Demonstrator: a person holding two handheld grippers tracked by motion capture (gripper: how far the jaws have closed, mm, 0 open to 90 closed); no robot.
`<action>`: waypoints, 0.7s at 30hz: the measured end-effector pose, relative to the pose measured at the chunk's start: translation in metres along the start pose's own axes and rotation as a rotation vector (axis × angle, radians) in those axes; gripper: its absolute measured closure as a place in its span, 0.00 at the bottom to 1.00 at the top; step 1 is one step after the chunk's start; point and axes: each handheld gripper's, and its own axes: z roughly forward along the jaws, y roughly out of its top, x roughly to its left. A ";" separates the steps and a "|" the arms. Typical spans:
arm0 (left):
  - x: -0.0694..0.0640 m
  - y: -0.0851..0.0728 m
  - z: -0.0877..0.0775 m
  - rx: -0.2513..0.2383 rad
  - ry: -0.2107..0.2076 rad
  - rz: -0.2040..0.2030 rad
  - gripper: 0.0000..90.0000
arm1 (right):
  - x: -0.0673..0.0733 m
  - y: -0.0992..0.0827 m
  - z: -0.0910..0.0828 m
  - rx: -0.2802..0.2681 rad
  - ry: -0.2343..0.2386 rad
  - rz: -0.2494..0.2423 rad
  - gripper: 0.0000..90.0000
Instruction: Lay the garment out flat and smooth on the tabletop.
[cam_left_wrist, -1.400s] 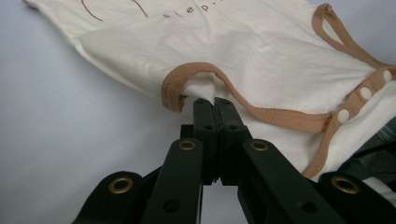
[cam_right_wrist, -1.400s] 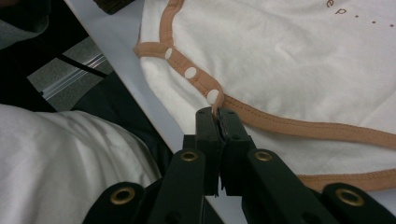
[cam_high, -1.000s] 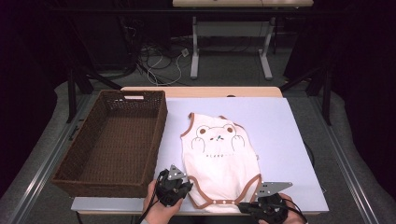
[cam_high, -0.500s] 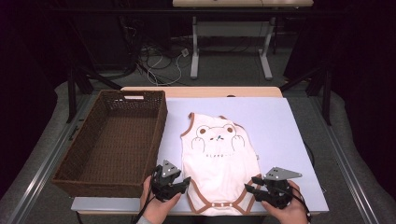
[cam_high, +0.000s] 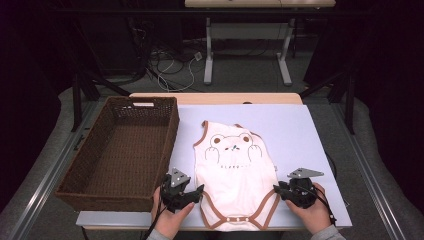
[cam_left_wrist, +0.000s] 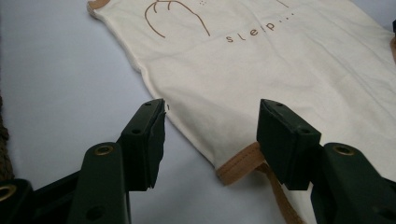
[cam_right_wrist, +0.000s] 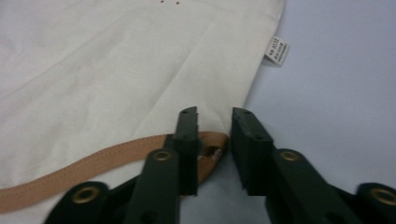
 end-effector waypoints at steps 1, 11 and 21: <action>0.000 0.000 0.001 0.009 -0.001 -0.007 0.47 | -0.001 0.001 0.000 0.007 0.013 0.004 0.88; 0.000 -0.006 0.008 0.040 -0.004 -0.009 0.50 | -0.011 0.001 -0.010 0.005 0.031 0.034 0.98; -0.002 -0.010 0.011 0.072 -0.021 -0.003 0.56 | -0.025 -0.005 -0.021 -0.009 0.009 0.080 0.98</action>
